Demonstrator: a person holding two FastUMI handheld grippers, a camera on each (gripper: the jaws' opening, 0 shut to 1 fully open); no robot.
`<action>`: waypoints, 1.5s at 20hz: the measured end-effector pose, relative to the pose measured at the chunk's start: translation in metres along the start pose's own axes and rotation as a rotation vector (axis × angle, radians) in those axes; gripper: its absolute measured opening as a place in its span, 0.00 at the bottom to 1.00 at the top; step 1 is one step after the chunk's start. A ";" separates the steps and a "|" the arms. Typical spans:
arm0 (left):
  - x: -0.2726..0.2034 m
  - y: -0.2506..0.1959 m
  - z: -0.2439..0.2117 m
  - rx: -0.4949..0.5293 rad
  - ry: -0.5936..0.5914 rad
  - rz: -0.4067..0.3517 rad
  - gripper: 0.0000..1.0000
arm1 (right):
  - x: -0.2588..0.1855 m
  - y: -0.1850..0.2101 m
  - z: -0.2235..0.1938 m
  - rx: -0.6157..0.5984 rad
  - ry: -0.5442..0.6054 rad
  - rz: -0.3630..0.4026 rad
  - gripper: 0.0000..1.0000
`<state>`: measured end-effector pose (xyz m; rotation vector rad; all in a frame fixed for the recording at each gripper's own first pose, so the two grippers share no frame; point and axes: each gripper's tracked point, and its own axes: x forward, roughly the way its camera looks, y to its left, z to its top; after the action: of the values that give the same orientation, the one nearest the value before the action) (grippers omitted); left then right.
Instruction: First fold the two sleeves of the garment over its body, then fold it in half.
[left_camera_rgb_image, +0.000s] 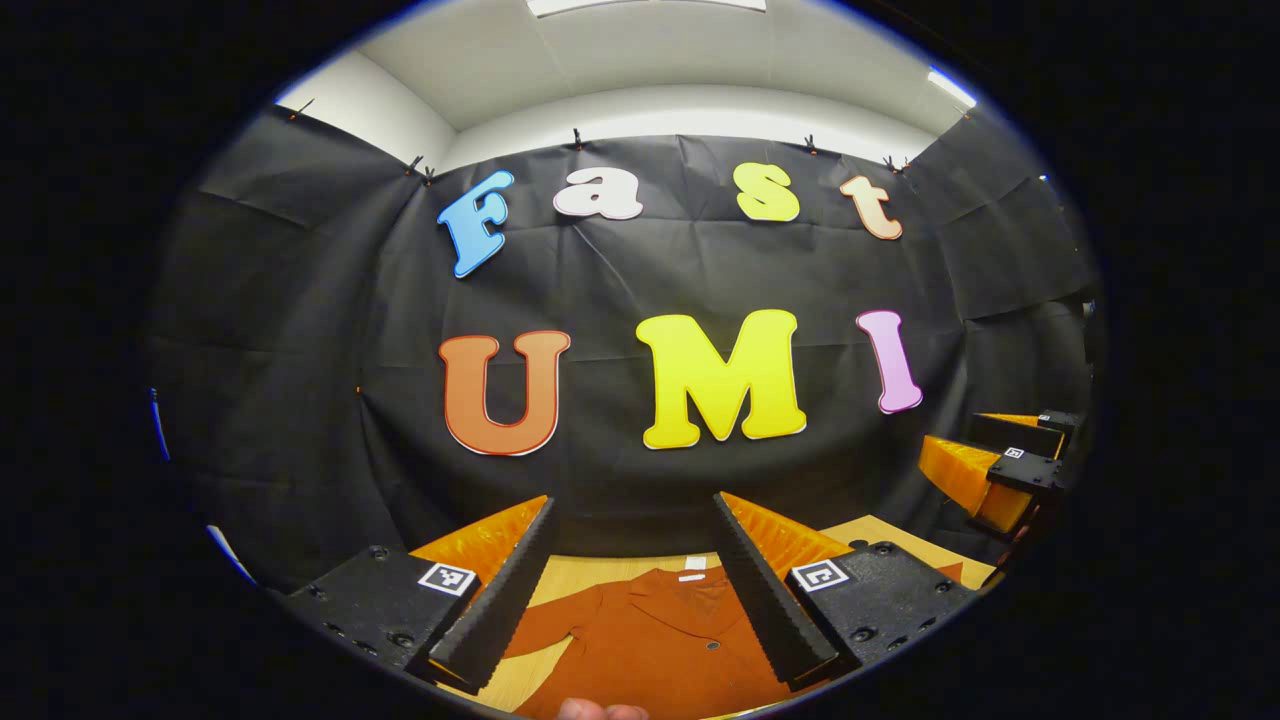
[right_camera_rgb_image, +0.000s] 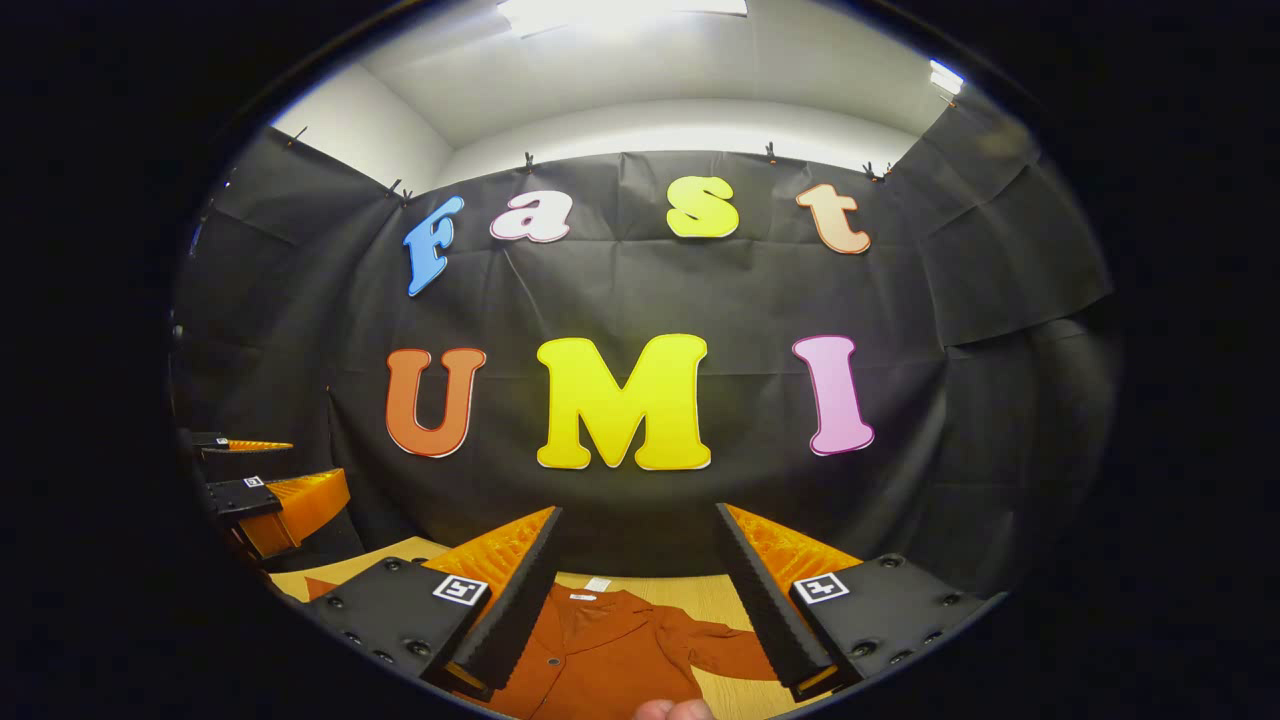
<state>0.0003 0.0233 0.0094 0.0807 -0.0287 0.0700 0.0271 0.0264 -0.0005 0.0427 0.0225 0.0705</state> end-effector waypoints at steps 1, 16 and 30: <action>0.000 -0.001 0.002 -0.001 -0.005 0.001 0.98 | 0.001 0.001 0.000 0.004 0.002 0.002 0.95; -0.017 0.008 0.010 0.027 -0.019 0.038 0.98 | 0.000 0.023 0.000 0.018 -0.005 0.049 0.94; 0.004 -0.010 -0.019 0.012 0.047 0.020 1.00 | 0.000 -0.023 -0.019 0.022 0.067 0.003 0.94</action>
<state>0.0056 0.0156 -0.0101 0.0911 0.0183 0.0922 0.0284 0.0040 -0.0209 0.0624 0.0898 0.0751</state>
